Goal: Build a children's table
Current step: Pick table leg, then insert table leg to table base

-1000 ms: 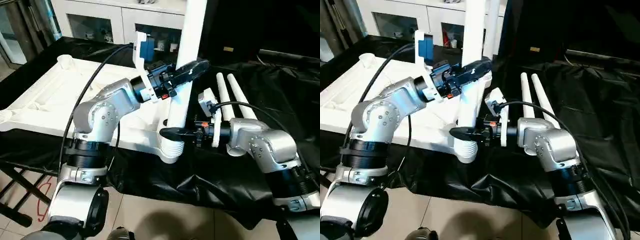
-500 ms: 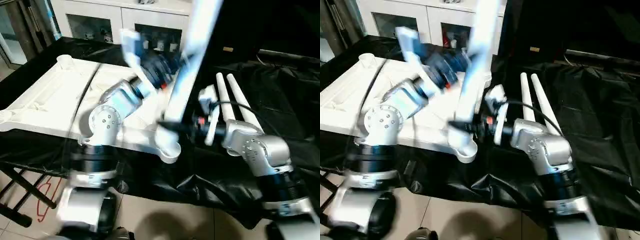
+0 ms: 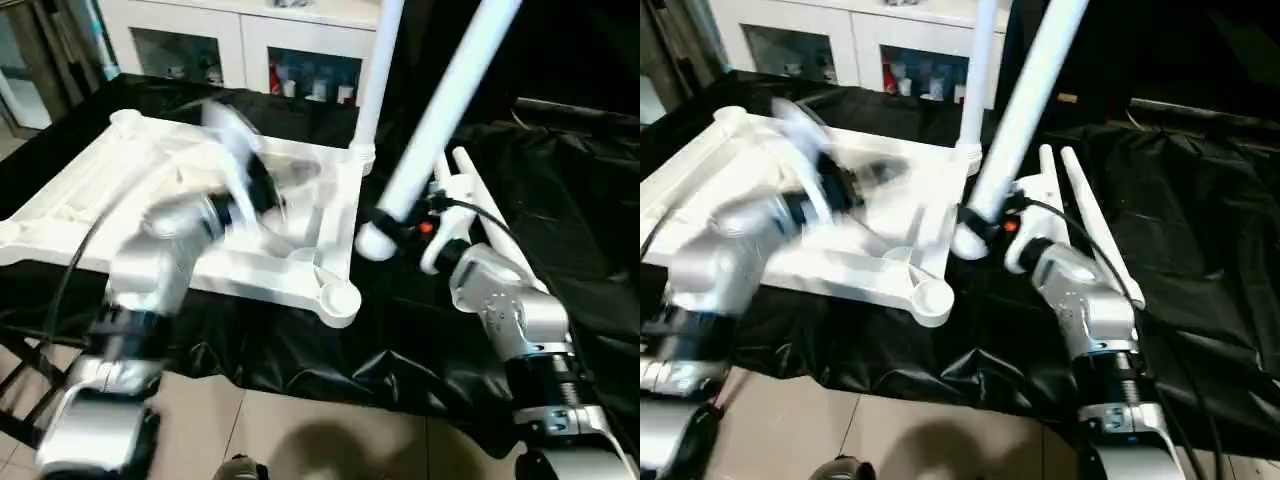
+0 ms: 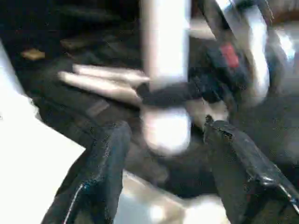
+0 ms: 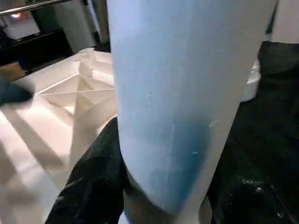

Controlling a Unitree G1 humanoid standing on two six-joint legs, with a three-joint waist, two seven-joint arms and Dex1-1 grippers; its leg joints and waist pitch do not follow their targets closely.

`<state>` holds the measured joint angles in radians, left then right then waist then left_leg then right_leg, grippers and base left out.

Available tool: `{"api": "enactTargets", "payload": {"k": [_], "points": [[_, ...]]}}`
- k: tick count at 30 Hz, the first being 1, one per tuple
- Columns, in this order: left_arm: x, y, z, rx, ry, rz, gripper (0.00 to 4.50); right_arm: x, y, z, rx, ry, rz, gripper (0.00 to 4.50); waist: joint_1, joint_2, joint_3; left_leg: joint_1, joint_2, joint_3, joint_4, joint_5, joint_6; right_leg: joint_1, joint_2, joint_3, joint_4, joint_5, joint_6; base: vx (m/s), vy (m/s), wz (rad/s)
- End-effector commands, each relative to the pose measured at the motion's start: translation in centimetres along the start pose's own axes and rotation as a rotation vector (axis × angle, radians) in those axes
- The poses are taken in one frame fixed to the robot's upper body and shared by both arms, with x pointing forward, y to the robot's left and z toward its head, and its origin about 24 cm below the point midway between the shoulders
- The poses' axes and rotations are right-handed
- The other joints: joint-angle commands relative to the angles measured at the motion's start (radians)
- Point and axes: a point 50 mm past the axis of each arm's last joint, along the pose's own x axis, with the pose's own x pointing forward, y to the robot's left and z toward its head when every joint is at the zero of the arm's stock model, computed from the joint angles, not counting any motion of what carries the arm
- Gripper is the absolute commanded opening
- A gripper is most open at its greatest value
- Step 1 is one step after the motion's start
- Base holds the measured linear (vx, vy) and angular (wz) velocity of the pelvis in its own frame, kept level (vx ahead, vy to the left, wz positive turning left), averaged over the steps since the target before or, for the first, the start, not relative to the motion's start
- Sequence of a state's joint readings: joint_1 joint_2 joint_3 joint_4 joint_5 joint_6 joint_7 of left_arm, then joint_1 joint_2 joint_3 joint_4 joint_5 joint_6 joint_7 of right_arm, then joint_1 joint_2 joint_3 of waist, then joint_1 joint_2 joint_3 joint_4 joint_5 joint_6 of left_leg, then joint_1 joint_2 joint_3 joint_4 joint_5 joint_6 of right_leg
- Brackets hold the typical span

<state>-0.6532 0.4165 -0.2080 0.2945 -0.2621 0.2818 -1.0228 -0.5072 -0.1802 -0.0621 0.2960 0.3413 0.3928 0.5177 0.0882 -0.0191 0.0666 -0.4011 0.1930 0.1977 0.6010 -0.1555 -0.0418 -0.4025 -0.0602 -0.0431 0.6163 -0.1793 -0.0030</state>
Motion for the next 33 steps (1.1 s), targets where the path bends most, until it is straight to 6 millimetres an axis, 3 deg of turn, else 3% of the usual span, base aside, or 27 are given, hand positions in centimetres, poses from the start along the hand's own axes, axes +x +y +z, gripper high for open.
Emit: {"api": "enactTargets", "payload": {"k": [1, 4, 5, 8, 9, 12, 21, 22, 29, 33], "points": [[-0.2, -0.5, -1.9, 0.07, 0.158, -0.116, 2.91, -0.4, -0.6, 0.3, -0.028, -0.014, -0.03, 1.9, -0.001, 0.012, -0.084, 0.038, 0.033, -0.019, -0.069, -0.167, -0.034, 0.043, -0.074, 0.041, -0.06, -0.126, -0.175, 0.0, 0.0, 0.0], [-0.6, -0.4, -3.1, 0.098, 0.254, -0.16, 2.91, -0.3, -0.7, 0.2, -0.042, -0.011, -0.036, 1.9, -0.005, 0.015, -0.082, 0.042, 0.034, -0.018, -0.071, -0.196, -0.05, 0.039, -0.074, 0.042, -0.062, -0.154, -0.179, 0.0, 0.0, 0.0], [-0.8, -0.3, -3.5, 0.109, 0.297, -0.171, 2.62, -0.3, -0.6, 0.1, -0.045, -0.012, -0.038, 1.9, -0.005, 0.015, -0.082, 0.043, 0.036, -0.019, -0.072, -0.212, -0.057, 0.038, -0.075, 0.043, -0.062, -0.165, -0.181, 0.0, 0.0, 0.0], [-1.3, 0.0, -4.4, 0.13, 0.372, -0.201, 2.49, -0.3, -0.5, 0.1, -0.052, -0.01, -0.031, 1.9, -0.004, 0.016, -0.082, 0.046, 0.036, -0.02, -0.072, -0.237, -0.064, 0.036, -0.077, 0.043, -0.063, -0.186, -0.183, 0.0, 0.0, 0.0], [-1.5, 0.0, -4.6, 0.127, 0.388, -0.212, 2.36, -0.3, -0.5, 0.1, -0.053, -0.009, -0.028, 1.9, -0.003, 0.022, -0.082, 0.047, 0.037, -0.021, -0.072, -0.241, -0.068, 0.035, -0.077, 0.043, -0.061, -0.182, -0.19, 0.0, 0.0, 0.0], [-1.9, 0.2, -5.2, 0.143, 0.446, -0.249, 2.14, -0.4, -0.3, -0.1, -0.054, -0.003, -0.016, 1.9, -0.002, 0.018, -0.081, 0.046, 0.037, -0.021, -0.074, -0.262, -0.072, 0.035, -0.077, 0.043, -0.061, -0.195, -0.198, 0.0, 0.0, 0.0], [-1.7, 1.0, -6.0, 0.166, 0.483, -0.219, 1.56, -0.4, -0.2, -0.2, -0.06, 0.004, -0.004, 1.9, -0.001, 0.015, -0.083, 0.044, 0.038, -0.022, -0.072, -0.254, -0.063, 0.037, -0.081, 0.043, -0.061, -0.186, -0.208, 0.0, 0.0, 0.0], [-1.7, 1.1, -6.0, 0.167, 0.487, -0.221, 1.31, -0.3, -0.2, -0.2, -0.062, 0.006, -0.002, 1.9, -0.001, 0.015, -0.082, 0.044, 0.037, -0.022, -0.072, -0.255, -0.061, 0.036, -0.08, 0.043, -0.061, -0.186, -0.21, 0.0, 0.0, 0.0], [-1.7, 1.4, -6.5, 0.169, 0.523, -0.228, 0.78, -0.3, -0.2, -0.2, -0.069, 0.01, 0.006, 1.9, 0.0, 0.014, -0.082, 0.045, 0.038, -0.022, -0.072, -0.261, -0.058, 0.036, -0.082, 0.044, -0.063, -0.197, -0.211, 0.0, 0.0, 0.0], [-1.2, 1.5, -6.1, 0.094, 0.467, -0.19, 0.51, -0.3, -0.1, -0.3, -0.072, 0.014, 0.011, 1.9, -0.001, 0.015, -0.082, 0.045, 0.039, -0.022, -0.071, -0.259, -0.06, 0.037, -0.082, 0.043, -0.06, -0.18, -0.224, 0.0, 0.0, 0.0]]}}
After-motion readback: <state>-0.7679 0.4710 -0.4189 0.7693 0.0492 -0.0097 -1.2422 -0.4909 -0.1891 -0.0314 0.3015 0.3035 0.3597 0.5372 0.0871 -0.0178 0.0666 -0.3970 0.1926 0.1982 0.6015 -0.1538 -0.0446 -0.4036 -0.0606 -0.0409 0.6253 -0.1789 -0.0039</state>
